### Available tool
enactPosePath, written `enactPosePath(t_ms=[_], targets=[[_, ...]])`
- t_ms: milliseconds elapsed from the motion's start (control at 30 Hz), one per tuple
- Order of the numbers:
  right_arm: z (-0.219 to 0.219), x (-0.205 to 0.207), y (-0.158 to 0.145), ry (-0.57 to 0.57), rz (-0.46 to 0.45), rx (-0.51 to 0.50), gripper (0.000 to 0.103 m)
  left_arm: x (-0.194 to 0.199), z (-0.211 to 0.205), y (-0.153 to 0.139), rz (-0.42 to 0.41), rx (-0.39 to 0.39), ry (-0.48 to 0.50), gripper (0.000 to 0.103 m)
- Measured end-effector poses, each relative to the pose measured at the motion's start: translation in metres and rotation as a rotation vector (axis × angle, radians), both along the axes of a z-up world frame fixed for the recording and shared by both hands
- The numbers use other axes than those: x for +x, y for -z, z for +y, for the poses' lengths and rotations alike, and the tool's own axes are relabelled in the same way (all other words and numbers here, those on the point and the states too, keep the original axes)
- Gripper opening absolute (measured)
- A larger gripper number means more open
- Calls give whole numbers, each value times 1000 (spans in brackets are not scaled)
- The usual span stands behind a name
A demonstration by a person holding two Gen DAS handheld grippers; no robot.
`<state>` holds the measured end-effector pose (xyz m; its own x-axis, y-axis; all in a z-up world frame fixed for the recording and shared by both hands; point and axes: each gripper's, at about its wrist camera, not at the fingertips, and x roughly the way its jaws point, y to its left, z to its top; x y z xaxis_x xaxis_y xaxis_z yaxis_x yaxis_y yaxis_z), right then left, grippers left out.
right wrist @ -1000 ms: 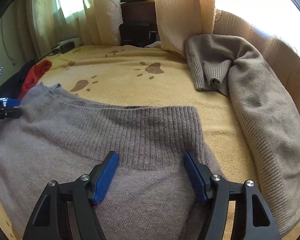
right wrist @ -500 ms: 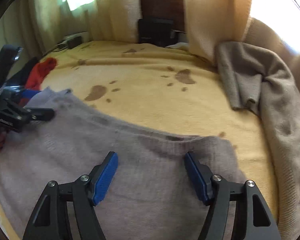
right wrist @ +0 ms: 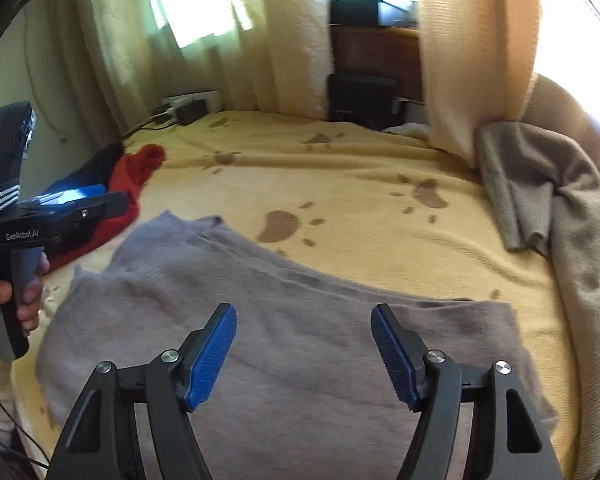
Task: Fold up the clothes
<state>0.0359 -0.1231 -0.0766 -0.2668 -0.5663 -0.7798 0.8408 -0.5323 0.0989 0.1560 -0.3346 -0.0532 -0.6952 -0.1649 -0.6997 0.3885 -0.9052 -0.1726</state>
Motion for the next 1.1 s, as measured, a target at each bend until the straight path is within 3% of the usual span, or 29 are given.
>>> enactPosePath(t_ms=[133,233,367,533,667,800,900,967,1100], targets=[[-43,18,21,-57,40,87,72,18,-3,3,30,16,-7,103],[-70,21,36,-67,107,152,80,32,-15,13,53,59,-34,103],[-82,-9,39,0,38,140,91,52,-42,26,82,167,-106,103],[-82,1,19,55,79,112,91,71,-57,20,147,226,-161,103],[-96,34,0,-9,112,57,91,80,-64,14,192,265,-179,103],[-132,60,21,-127,105,134,91,85,-72,16,215,317,-199,103],[-147,58,41,-134,104,155,96,87,-76,17,218,343,-214,103],[-149,48,41,-128,66,156,99,90,-78,18,220,349,-225,103],[-145,51,35,-126,77,147,99,91,-78,19,213,355,-226,103]])
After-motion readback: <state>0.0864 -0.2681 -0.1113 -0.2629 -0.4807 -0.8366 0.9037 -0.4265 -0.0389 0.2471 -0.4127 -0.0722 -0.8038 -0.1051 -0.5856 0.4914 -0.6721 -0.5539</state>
